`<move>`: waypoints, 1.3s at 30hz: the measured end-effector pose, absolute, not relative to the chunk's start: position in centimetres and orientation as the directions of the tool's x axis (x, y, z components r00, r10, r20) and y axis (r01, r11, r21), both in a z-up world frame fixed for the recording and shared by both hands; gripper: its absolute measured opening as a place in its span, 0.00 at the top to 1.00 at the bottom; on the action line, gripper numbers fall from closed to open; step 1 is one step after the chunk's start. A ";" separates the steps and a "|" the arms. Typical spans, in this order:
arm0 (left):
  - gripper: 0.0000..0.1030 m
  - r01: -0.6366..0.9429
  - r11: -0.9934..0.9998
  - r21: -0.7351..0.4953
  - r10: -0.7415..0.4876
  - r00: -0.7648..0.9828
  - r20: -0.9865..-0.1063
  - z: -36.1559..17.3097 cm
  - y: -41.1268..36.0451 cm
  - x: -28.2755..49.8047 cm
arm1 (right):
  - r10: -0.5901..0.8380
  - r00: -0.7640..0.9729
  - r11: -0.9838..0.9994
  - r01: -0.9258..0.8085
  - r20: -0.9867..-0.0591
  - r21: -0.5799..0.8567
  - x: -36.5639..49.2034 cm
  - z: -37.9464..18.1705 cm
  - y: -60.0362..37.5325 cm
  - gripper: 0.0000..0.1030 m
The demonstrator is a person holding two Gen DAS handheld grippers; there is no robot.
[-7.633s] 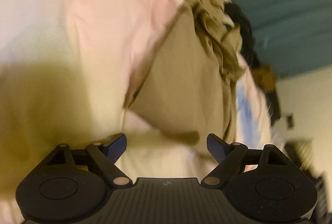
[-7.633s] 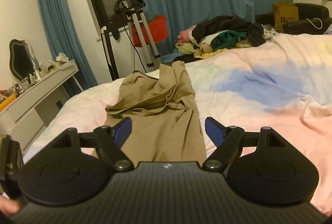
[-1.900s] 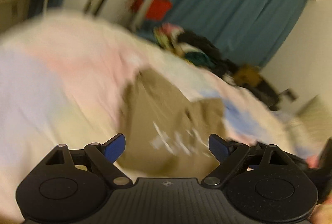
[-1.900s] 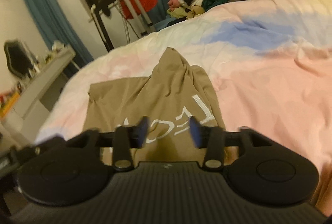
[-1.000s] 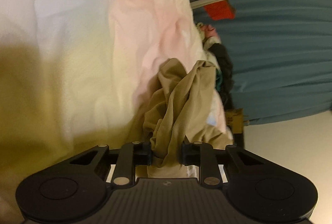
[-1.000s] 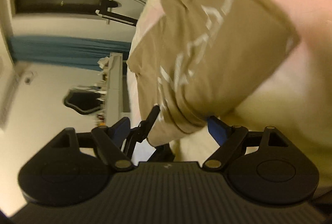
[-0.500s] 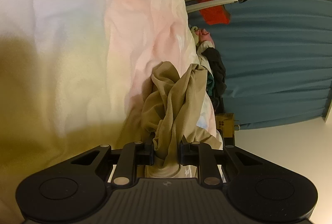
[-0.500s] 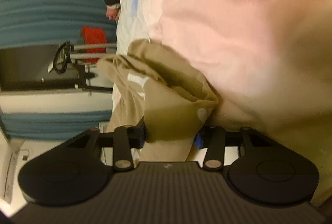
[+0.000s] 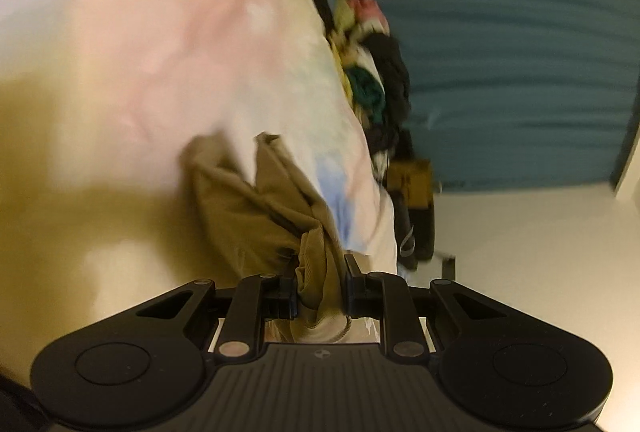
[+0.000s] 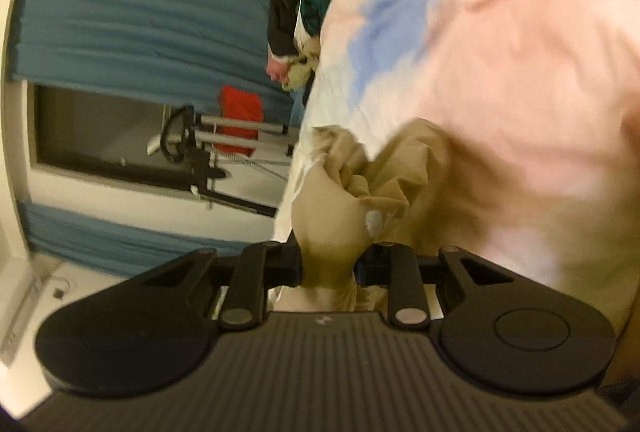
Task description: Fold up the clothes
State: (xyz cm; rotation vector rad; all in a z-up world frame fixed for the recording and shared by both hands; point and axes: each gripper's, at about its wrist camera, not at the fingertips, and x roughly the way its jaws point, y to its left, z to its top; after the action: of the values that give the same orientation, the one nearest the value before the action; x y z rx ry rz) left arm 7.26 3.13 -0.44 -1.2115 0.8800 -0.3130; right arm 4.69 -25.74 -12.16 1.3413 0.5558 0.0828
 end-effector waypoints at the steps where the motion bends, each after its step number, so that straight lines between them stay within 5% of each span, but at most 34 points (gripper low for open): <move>1: 0.79 -0.225 0.373 -0.900 -0.653 0.626 -0.427 0.6 1.9 8.6 | 0.358 0.871 0.232 0.266 -0.336 0.936 5.1 -11.4 -26.9 0.74; 10: 0.79 -0.080 0.459 -0.885 -0.723 0.546 -0.425 7.1 -12.9 26.0 | 0.178 0.926 0.294 0.274 -0.333 0.916 13.8 -4.9 -37.7 0.74; 14: 0.79 0.128 0.457 -0.880 -0.775 0.542 -0.323 8.0 -19.8 31.7 | 0.006 0.982 0.460 0.166 -0.190 0.872 18.3 -1.2 -41.7 0.74; 18: 0.79 0.234 0.488 -0.841 -0.776 0.558 -0.295 4.2 -24.5 34.4 | -0.097 0.991 0.566 0.130 -0.091 0.814 19.6 -3.2 -44.0 0.74; 24: 0.82 0.283 0.669 -0.687 -0.710 0.517 -0.478 -6.4 -26.5 33.2 | -0.087 0.956 0.568 0.280 -0.282 0.774 19.5 -14.3 -45.6 0.74; 28: 0.81 0.257 0.644 -0.720 -0.729 0.491 -0.477 -11.3 -23.4 31.1 | -0.050 0.927 0.522 0.342 -0.373 0.781 16.9 -20.1 -44.9 0.74; 33: 0.76 0.344 0.674 -0.653 -0.721 0.500 -0.480 -12.0 -22.8 30.3 | -0.039 0.910 0.455 0.384 -0.413 0.803 14.5 -22.9 -43.3 0.73; 39: 0.75 0.445 0.745 -0.497 -0.667 0.524 -0.530 -6.6 -22.4 26.4 | -0.031 0.849 0.447 0.484 -0.528 0.753 13.7 -20.7 -43.3 0.71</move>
State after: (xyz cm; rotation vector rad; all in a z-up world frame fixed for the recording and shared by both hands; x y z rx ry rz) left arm 26.36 -22.35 -6.63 -0.3188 0.7673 -0.6788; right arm 13.67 -43.29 -20.68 1.0691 0.4806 -0.3343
